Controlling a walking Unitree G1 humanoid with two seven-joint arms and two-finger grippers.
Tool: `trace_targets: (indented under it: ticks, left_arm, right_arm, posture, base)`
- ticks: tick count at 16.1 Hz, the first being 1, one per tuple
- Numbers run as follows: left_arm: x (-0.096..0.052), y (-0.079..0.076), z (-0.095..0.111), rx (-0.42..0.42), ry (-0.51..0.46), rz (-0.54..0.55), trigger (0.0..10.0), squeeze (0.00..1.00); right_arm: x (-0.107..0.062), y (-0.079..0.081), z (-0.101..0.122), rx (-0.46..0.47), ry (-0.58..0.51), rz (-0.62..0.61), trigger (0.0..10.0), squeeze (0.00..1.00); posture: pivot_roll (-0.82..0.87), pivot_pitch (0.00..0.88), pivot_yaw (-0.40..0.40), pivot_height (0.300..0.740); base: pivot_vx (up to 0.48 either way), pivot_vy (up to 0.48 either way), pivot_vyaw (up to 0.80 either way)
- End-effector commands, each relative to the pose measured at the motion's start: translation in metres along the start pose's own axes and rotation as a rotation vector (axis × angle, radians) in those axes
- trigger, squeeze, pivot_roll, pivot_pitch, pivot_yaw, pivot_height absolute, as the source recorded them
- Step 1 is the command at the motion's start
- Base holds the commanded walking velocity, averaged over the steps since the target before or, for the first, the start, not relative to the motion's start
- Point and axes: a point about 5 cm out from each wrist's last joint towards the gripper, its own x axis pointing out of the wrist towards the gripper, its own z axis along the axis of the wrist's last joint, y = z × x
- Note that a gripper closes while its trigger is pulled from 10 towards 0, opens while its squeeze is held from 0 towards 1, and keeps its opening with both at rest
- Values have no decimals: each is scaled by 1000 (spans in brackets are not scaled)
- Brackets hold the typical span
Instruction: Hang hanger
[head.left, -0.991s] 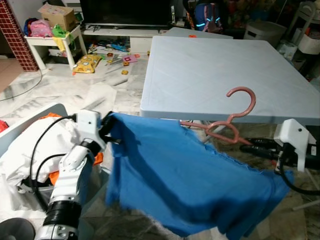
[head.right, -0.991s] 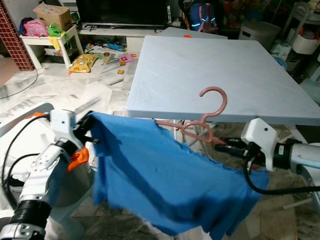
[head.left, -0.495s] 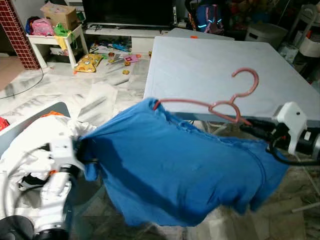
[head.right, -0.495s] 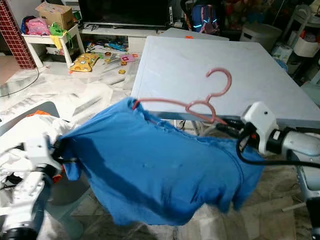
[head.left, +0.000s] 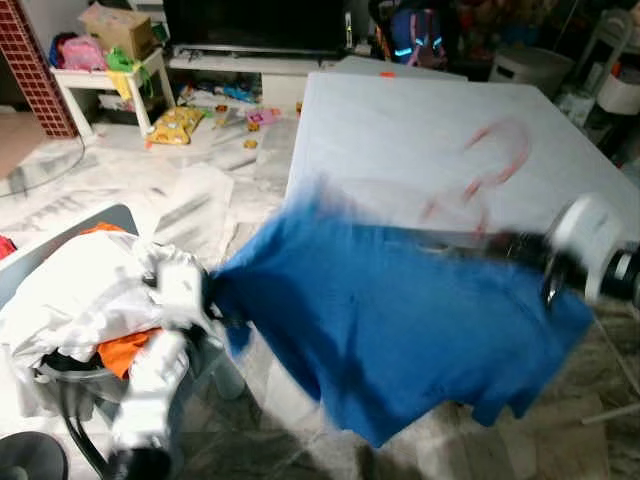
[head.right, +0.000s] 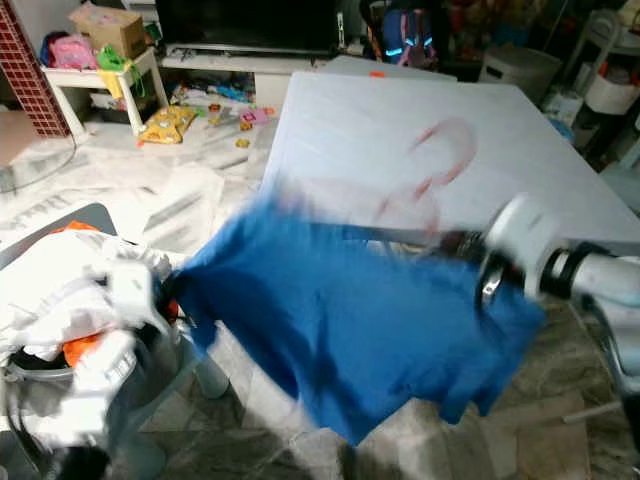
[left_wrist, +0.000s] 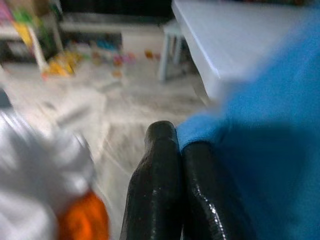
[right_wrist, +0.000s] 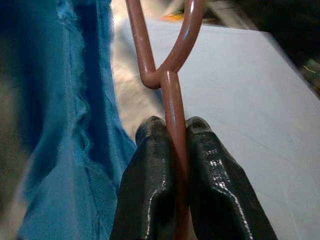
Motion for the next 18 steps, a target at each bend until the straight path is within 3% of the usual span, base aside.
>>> trace_targets:
  ticks: [1,2,4,5,6,8,9,12,15,18]
  left_arm:
    - [7,0,25,24,-109,12,0,0]
    - [10,6,38,33,-163,57,0,0]
    - [10,12,42,63,-169,103,0,0]
    - [9,11,31,80,-111,86,2000,0]
    - [8,8,21,102,-45,58,10000,0]
    - [0,-7,-8,157,126,-93,10000,0]
    - [-3,-9,-10,204,132,-131,10000,1000]
    - [-17,-14,-33,376,304,-331,10000,1000]
    - [-29,-13,-37,504,424,-527,10000,1000]
    - [-30,-14,-29,581,414,-599,10000,1000]
  right_arm:
    - [0,8,4,-94,27,93,0,0]
    - [-2,18,-3,-145,85,181,0,0]
    - [-7,17,-10,-160,122,195,0,0]
    - [-8,13,-9,-172,123,171,0,0]
    - [-8,10,-9,-186,127,159,0,0]
    - [-5,4,-8,-228,130,109,0,0]
    - [-3,2,-6,-233,119,88,0,0]
    - [2,0,-4,-247,100,56,0,0]
    - [6,-3,-4,-267,96,28,0,0]
    - [8,-3,-3,-268,88,21,0,0]
  posture:
    - [-195,0,-29,740]
    - [-192,0,-31,740]
    - [-193,0,-31,740]
    - [-194,0,-31,740]
    - [-197,0,-32,740]
    - [-192,0,-34,740]
    - [-191,0,-35,740]
    - [-186,0,-37,740]
    - [-186,0,-37,740]
    - [-188,0,-38,740]
  base:
    - [0,0,0]
    - [0,0,0]
    - [0,0,0]
    - [0,0,0]
    - [0,0,0]
    - [0,0,0]
    - [0,0,0]
    - [0,0,0]
    - [0,0,0]
    - [0,0,0]
